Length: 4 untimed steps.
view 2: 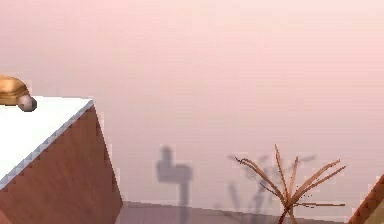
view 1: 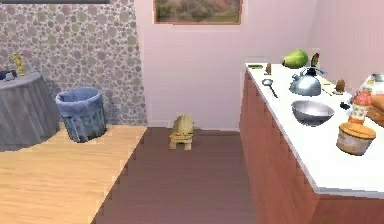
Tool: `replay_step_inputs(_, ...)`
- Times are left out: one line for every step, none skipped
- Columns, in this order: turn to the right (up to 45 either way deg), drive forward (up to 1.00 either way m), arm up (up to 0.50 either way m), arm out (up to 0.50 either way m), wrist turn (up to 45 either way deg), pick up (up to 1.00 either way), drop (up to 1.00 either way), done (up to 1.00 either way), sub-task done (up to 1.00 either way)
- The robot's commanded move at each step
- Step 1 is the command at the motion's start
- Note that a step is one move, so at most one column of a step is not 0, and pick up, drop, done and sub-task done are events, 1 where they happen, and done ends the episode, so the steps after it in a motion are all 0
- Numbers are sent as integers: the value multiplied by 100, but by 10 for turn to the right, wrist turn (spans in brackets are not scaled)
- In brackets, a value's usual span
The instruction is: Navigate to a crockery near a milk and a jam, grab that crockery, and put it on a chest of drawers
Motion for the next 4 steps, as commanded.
replay_step_inputs(0, 5, 0, 0, 0, 0, 0, 0, 0)
replay_step_inputs(450, 0, 0, 0, 0, 0, 0, 0, 0)
replay_step_inputs(450, 0, 0, 0, 0, 0, 0, 0, 0)
replay_step_inputs(0, 15, 0, 0, 0, 0, 0, 0, 0)
